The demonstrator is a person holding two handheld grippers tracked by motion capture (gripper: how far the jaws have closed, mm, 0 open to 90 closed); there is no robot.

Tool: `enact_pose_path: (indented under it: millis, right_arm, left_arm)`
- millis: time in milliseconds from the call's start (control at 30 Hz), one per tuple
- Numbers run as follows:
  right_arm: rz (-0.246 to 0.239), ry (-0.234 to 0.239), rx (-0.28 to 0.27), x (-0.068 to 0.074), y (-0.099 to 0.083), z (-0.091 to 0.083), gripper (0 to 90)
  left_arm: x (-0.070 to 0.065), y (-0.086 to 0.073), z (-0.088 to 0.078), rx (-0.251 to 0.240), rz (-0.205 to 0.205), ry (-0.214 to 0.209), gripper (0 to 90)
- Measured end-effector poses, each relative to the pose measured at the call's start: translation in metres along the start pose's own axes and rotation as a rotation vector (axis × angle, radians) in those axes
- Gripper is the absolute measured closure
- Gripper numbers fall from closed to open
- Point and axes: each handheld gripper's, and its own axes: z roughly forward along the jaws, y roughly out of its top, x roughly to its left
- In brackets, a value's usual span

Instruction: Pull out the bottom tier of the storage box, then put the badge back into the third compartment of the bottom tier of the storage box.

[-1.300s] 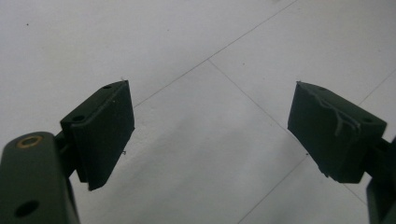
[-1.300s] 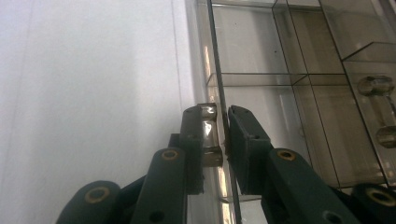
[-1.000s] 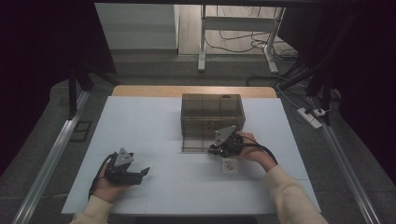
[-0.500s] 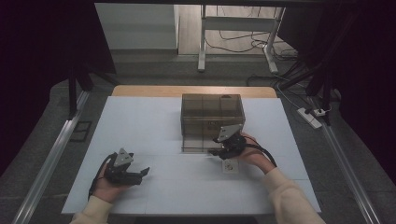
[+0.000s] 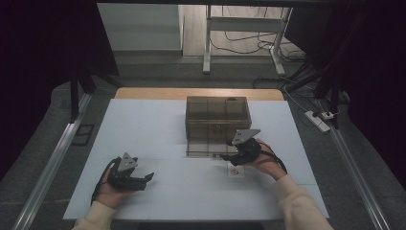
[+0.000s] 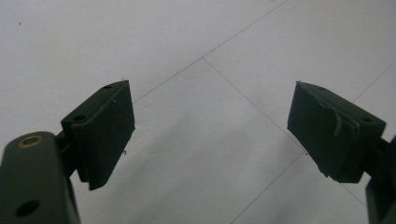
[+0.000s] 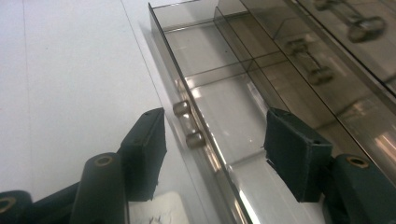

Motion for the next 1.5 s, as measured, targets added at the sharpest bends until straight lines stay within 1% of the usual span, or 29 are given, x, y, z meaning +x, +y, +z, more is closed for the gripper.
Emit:
enact_pose_path:
  millis: [200, 367, 467, 567, 733, 833, 1033, 1167, 1233, 1333, 1500]
  right_arm:
    - [0.017, -0.022, -0.014, 0.000, -0.003, -0.008, 37.4]
    - [-0.001, -0.025, 0.001, 0.002, -0.004, -0.006, 36.6]
    - [-0.002, -0.024, 0.010, 0.004, -0.005, -0.006, 36.5]
    - [-0.002, -0.021, 0.018, 0.006, -0.006, -0.010, 36.5]
    - [0.009, -0.031, 0.004, 0.009, -0.010, -0.019, 36.6]
    - [0.017, -0.035, 0.006, 0.011, -0.012, -0.023, 36.6]
    - [0.009, -0.050, 0.003, 0.015, -0.015, -0.029, 36.6]
    - [-0.004, -0.038, -0.006, 0.018, -0.017, -0.033, 36.5]
    - [-0.008, -0.030, -0.002, 0.019, -0.018, -0.035, 36.6]
    - [0.000, -0.034, 0.002, 0.020, -0.019, -0.037, 37.1]
    - [-0.004, -0.018, 0.015, 0.021, -0.021, -0.036, 36.9]
  left_arm:
    - [0.000, 0.000, 0.000, -0.004, 0.001, -0.001, 15.1]
    - [-0.001, 0.000, 0.000, -0.003, 0.002, -0.002, 15.1]
    - [-0.001, 0.000, -0.001, -0.006, 0.000, -0.003, 15.1]
    - [-0.001, 0.000, -0.001, -0.006, 0.002, -0.002, 15.1]
    - [-0.001, 0.001, -0.001, -0.006, 0.005, -0.005, 15.1]
    - [-0.002, 0.001, -0.001, -0.009, 0.009, -0.010, 15.1]
    - [-0.003, 0.001, -0.002, -0.011, 0.013, -0.015, 15.1]
    - [-0.005, 0.002, -0.003, -0.013, 0.012, -0.008, 15.1]
    - [-0.005, 0.002, -0.003, -0.014, 0.011, -0.009, 15.1]
    - [-0.005, 0.002, -0.001, -0.005, 0.008, -0.009, 15.0]
    - [-0.004, 0.001, -0.001, -0.008, 0.004, -0.013, 15.1]
